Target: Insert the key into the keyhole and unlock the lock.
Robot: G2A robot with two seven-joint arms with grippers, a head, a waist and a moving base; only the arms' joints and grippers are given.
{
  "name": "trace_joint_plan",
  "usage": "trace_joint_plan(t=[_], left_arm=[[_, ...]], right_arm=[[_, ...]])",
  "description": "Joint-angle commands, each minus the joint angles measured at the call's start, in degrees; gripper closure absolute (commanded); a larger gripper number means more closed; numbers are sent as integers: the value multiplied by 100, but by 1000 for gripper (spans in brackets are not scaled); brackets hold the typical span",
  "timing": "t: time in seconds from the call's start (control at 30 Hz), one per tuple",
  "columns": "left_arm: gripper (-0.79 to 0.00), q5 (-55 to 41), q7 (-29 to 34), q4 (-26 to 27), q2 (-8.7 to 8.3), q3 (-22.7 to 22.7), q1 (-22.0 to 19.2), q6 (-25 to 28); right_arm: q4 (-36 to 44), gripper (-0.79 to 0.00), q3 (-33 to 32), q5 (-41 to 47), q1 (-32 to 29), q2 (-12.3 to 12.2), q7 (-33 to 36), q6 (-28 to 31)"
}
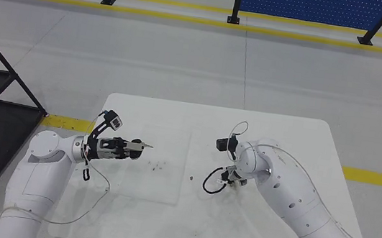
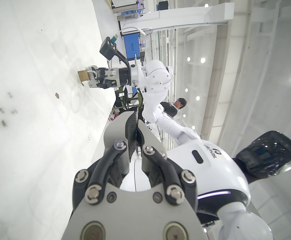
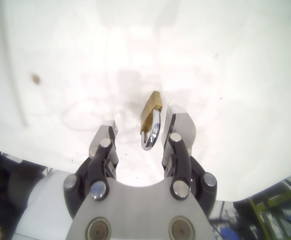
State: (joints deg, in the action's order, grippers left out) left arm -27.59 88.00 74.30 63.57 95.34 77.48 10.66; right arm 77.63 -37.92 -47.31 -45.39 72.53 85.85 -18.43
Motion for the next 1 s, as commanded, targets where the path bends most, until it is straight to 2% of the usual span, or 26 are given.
trace_joint_plan(t=[0.0,0.2,0.33,0.37,0.4,0.43,0.73,0.87,0.97], left_arm=[[0,0,0,0,0,0,0,0],[0,0,0,0,0,0,0,0],[0,0,0,0,0,0,0,0],[0,0,0,0,0,0,0,0],[0,0,0,0,0,0,0,0],[0,0,0,0,0,0,0,0],[0,0,0,0,0,0,0,0],[0,0,0,0,0,0,0,0],[0,0,0,0,0,0,0,0]], right_arm=[[-4,-385,-5,-23,-9,6,-10,-10],[-24,-348,-23,-74,-43,33,-62,-63],[-76,-280,-27,-103,-51,53,-60,-61],[-93,-219,-29,-117,-49,58,-58,-59],[-114,-28,-38,-120,-49,62,-58,-59],[-131,0,-48,-125,-46,66,-58,-59],[13,0,-551,249,-120,20,-204,-204],[365,0,-1205,754,-368,-100,-373,-345],[594,0,-1841,1331,-712,-209,-660,-222]])
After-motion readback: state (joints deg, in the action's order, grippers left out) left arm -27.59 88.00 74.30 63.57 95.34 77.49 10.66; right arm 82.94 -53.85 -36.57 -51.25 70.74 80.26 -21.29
